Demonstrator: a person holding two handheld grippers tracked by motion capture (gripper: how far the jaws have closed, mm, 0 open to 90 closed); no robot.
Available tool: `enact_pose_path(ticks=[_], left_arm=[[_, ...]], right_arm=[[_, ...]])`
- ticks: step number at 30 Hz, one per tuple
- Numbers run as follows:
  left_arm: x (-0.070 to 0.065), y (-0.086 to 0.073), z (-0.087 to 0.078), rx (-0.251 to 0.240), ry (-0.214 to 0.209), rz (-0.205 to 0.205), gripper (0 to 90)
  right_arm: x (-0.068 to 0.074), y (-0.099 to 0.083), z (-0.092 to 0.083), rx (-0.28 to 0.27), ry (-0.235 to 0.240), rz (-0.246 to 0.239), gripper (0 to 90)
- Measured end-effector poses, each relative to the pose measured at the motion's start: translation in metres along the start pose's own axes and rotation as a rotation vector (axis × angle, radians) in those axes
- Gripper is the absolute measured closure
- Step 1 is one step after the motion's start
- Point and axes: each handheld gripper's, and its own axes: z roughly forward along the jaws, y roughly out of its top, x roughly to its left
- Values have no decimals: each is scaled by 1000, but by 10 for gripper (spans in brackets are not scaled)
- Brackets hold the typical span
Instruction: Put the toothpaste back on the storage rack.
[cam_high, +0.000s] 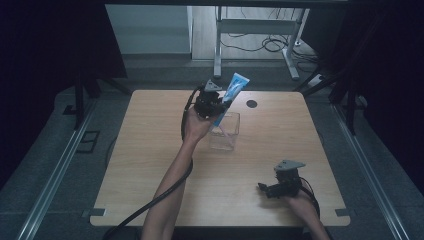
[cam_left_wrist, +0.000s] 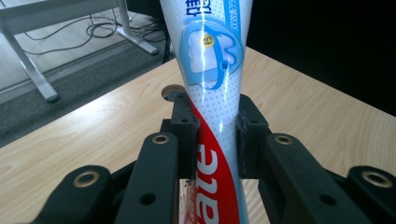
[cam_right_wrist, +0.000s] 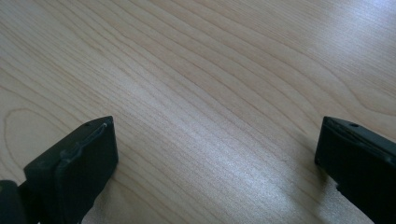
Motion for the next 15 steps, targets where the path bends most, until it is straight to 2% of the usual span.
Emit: enact_pose_path(ticks=[8,15], left_arm=[[-1,2,12,-2,7,17,736],[-3,-6,20,-2,11,30,736]], right_arm=[[0,0,0,0,0,0,0],[0,0,0,0,0,0,0]])
